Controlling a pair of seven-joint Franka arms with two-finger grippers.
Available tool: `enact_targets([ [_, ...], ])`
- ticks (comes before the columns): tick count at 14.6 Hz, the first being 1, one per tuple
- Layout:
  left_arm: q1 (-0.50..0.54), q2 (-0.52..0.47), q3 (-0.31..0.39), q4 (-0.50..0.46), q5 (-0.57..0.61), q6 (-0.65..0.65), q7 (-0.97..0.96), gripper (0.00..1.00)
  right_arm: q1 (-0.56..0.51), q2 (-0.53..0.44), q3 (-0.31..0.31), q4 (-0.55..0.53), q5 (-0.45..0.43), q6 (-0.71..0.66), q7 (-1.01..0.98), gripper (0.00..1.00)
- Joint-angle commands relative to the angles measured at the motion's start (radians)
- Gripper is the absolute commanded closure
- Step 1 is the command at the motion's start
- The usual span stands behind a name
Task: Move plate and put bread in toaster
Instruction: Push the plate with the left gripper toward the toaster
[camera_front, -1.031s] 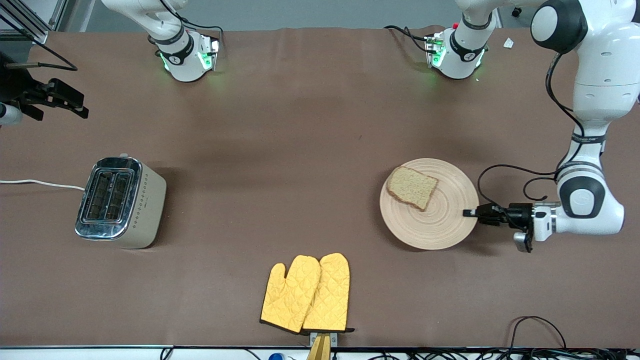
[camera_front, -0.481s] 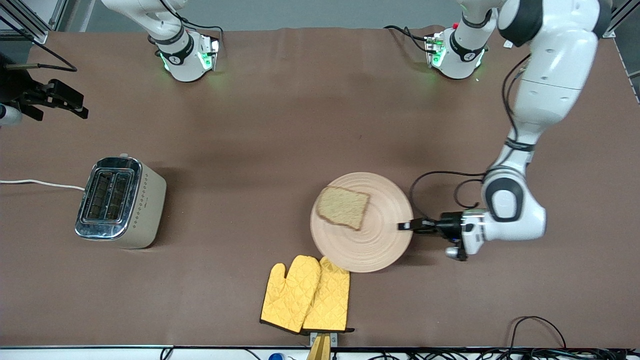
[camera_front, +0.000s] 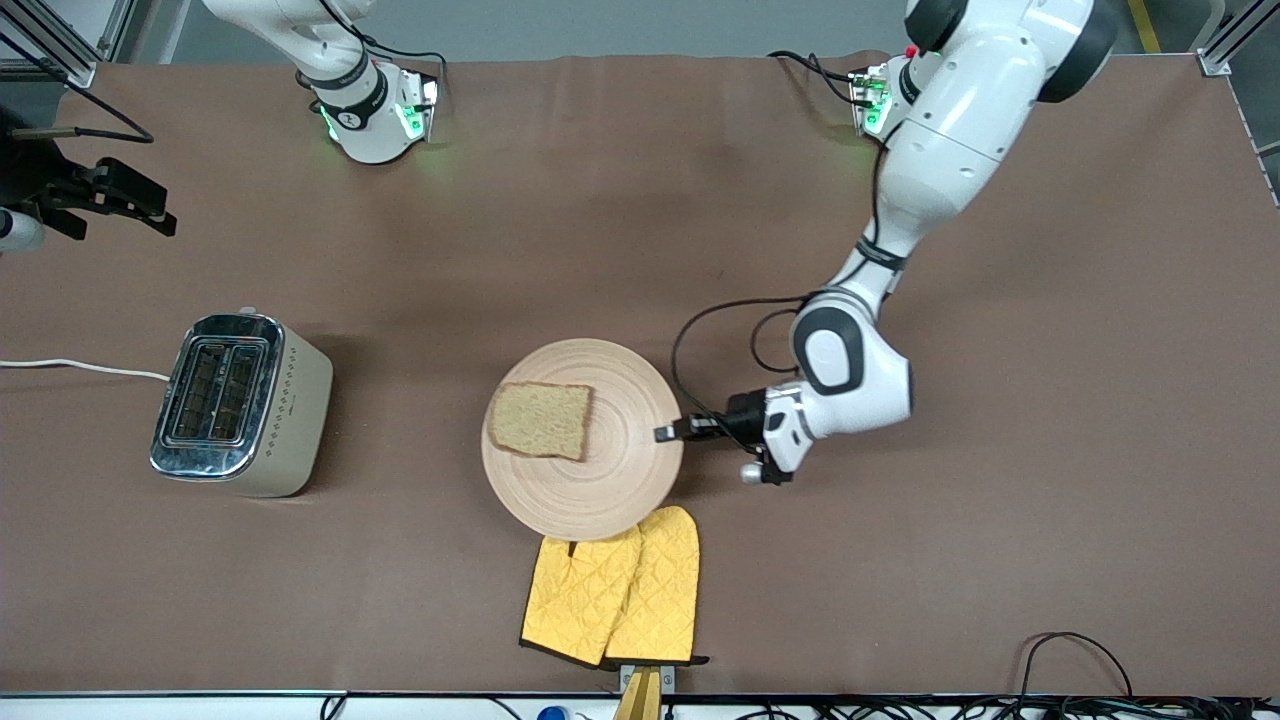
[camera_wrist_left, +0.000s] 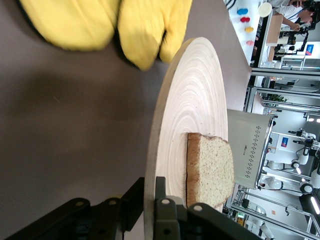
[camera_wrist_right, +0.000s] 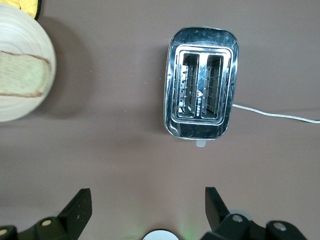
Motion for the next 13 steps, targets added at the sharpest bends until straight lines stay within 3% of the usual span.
enact_targets([
  [1, -0.057, 0.021, 0.002, 0.045, -0.064, 0.032, 0.014, 1.00, -0.014, -0.003, 0.002, -0.002, 0.010, -0.010, 0.002, 0.00],
  [7, -0.142, 0.117, 0.002, 0.130, -0.088, 0.090, 0.141, 1.00, -0.014, -0.003, 0.001, -0.002, 0.010, -0.015, 0.005, 0.00],
  [13, -0.174, 0.134, 0.002, 0.130, -0.110, 0.118, 0.161, 0.99, -0.001, 0.000, 0.004, -0.008, -0.022, -0.003, 0.014, 0.00],
])
